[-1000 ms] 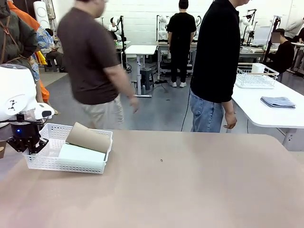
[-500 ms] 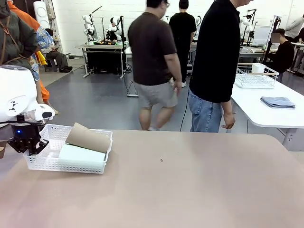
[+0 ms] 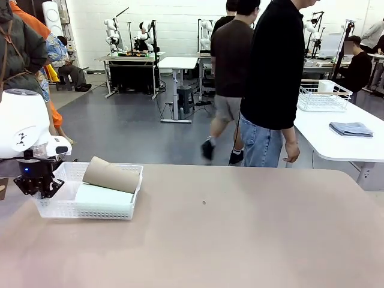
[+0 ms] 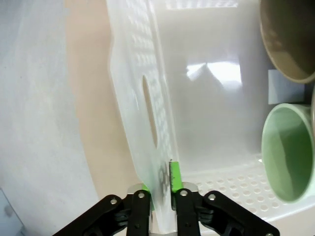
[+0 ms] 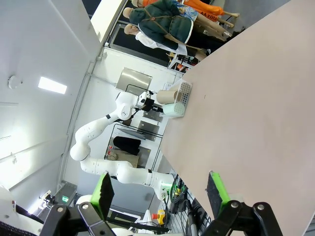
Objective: Clean and organize the cups into the basket.
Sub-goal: Move the Organizing basket back to the left side of the table.
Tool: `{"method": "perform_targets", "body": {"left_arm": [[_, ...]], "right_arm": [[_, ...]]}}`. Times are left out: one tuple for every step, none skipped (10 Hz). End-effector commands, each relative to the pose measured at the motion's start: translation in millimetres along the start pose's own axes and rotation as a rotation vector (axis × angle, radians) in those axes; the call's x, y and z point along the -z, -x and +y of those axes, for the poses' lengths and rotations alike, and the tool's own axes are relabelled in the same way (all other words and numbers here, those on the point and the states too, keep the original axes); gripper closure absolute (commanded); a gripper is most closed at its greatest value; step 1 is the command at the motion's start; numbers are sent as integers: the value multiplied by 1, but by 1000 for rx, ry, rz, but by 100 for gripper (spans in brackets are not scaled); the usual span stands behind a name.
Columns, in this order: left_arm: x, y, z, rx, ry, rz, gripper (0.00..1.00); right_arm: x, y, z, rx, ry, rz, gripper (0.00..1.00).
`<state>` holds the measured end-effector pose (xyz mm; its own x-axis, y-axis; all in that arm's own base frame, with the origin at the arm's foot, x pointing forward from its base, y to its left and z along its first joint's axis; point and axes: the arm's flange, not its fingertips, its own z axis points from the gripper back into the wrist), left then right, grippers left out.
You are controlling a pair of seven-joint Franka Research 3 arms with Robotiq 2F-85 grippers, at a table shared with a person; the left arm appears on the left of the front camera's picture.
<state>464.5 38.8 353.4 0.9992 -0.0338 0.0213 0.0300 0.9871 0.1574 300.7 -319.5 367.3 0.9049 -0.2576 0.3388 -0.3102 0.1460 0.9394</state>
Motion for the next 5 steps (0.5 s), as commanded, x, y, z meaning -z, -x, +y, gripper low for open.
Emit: {"method": "perform_targets", "body": {"left_arm": [[1, 1, 2, 33, 7, -20, 2], [-1, 1, 3, 34, 6, -22, 0], [-2, 2, 4, 34, 5, -25, 0], [-4, 3, 3, 36, 11, -28, 0], [-8, 6, 4, 33, 14, -39, 4]], "right_arm": [[0, 2, 1, -4, -16, -4, 0], [0, 2, 1, -4, -16, -4, 0], [0, 2, 1, -4, -16, -4, 0], [0, 2, 1, -4, -16, -4, 0], [0, 2, 1, -4, -16, -4, 0]]}}
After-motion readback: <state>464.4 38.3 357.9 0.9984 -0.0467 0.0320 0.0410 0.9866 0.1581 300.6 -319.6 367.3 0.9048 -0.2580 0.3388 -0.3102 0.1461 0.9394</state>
